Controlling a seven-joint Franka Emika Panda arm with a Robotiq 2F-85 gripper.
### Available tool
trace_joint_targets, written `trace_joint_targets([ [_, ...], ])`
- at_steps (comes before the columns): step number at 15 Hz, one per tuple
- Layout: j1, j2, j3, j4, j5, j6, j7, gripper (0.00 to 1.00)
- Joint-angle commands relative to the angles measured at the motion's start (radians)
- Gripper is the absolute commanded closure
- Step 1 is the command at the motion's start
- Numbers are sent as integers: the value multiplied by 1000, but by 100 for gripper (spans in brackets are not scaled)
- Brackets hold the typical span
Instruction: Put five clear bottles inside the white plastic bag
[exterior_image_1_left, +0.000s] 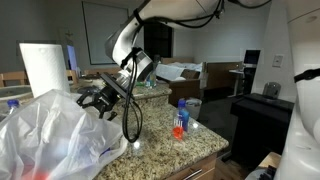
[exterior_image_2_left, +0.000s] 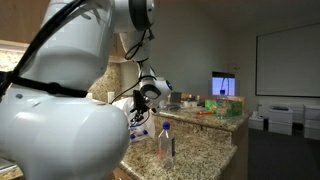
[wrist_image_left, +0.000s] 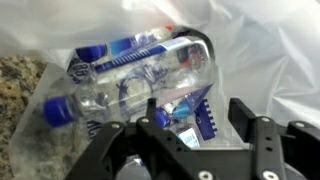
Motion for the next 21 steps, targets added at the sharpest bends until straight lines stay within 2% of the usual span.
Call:
trace_joint_targets([
  [1, -10, -6, -8, 12, -17, -26, 16, 0],
  [9, -43, -25, -55, 6, -23, -15, 7, 0],
  [12, -60, -63, -89, -2, -92, -8, 16, 0],
  [16, -97, -151, -148, -6, -321, 2, 23, 0],
  [21, -159, -313, -194, 6, -691, -34, 35, 0],
])
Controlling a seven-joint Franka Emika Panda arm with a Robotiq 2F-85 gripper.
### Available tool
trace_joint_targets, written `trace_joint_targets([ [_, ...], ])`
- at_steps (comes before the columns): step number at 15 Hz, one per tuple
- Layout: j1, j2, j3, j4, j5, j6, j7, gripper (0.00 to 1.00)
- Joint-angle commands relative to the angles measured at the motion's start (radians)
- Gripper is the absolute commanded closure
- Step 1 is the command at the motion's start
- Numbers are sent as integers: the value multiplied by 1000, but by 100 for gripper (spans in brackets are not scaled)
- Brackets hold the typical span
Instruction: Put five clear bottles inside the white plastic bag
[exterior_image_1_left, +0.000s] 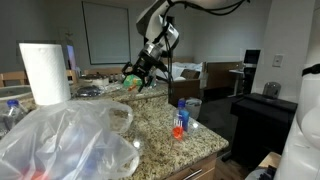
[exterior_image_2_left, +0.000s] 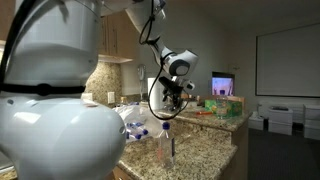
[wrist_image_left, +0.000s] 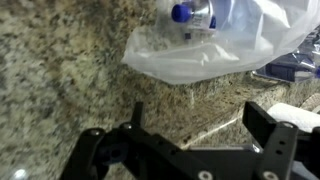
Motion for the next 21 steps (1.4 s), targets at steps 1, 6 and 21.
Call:
trace_joint_targets([
  [1, -39, -152, -7, -26, -237, -41, 25, 0],
  [6, -51, -340, 17, -141, -533, -26, 4, 0],
  [21, -63, -592, 40, -460, -665, -251, 150, 0],
])
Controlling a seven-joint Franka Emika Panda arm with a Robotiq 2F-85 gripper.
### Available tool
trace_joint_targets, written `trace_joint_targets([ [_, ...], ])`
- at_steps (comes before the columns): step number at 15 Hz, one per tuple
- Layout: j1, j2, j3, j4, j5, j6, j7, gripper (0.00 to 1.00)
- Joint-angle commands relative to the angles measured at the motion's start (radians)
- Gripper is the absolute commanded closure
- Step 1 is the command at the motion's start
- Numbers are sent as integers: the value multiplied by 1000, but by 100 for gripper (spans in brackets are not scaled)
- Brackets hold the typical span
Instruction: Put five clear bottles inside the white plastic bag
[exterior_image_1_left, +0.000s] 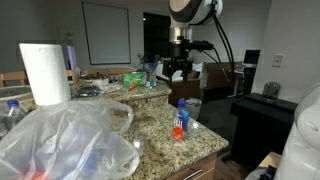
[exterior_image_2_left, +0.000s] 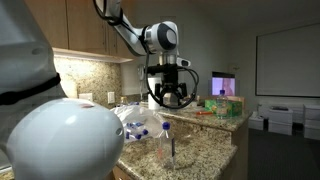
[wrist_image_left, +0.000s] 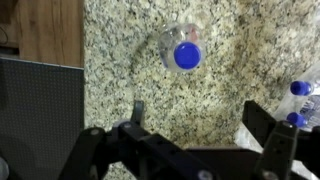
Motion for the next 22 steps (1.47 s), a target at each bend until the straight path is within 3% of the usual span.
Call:
trace_joint_targets([
  [1, -16, -41, 21, -74, 33, -10, 85, 0],
  [5, -21, -27, 40, -132, 66, 48, 204, 0],
  [10, -50, -1, 67, -177, 28, 155, 318, 0],
  [11, -57, 10, 69, -181, 24, 182, 327, 25],
  [12, -65, 19, 74, -182, 18, 202, 334, 27],
  [15, -73, 52, 74, -186, 27, 245, 334, 47],
  [22, -84, 69, 66, -174, 18, 226, 334, 92],
])
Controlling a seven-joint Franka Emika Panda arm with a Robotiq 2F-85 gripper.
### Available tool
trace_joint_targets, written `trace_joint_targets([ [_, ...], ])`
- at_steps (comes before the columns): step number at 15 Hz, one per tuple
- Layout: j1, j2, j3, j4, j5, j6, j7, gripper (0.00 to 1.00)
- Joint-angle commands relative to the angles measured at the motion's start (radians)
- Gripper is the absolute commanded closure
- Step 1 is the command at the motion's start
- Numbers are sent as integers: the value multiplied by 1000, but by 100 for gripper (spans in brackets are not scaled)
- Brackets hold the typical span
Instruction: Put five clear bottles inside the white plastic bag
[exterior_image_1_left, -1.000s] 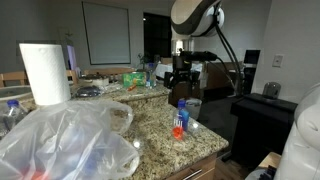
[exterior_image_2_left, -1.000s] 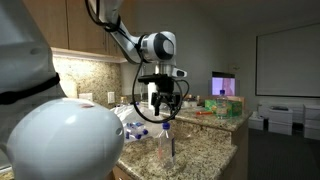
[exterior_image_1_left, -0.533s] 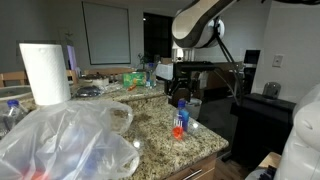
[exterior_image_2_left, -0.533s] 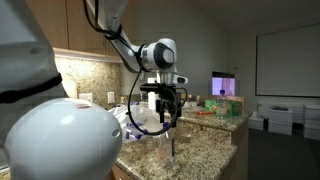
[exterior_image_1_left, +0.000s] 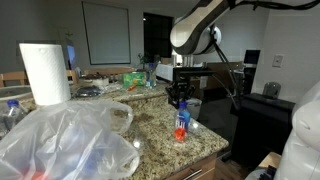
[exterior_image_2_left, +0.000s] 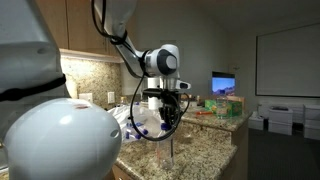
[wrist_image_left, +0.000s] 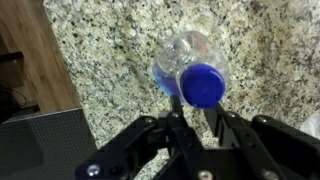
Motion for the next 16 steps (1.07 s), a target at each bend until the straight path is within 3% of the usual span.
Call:
trace_joint_targets([
  [1, -23, -12, 10, 1, -24, 2, 40, 98],
  [2, -27, -14, 11, 2, -28, 4, 44, 100],
  [3, -32, -18, 12, 3, -34, 10, 51, 77],
  [4, -38, -21, 14, 6, -41, 13, 60, 65],
  [5, -40, -24, 15, 10, -46, 12, 68, 64],
  [15, 2, -82, 16, -11, 49, -85, 56, 1],
  [16, 2, -84, 17, -12, 54, -100, 56, 0],
])
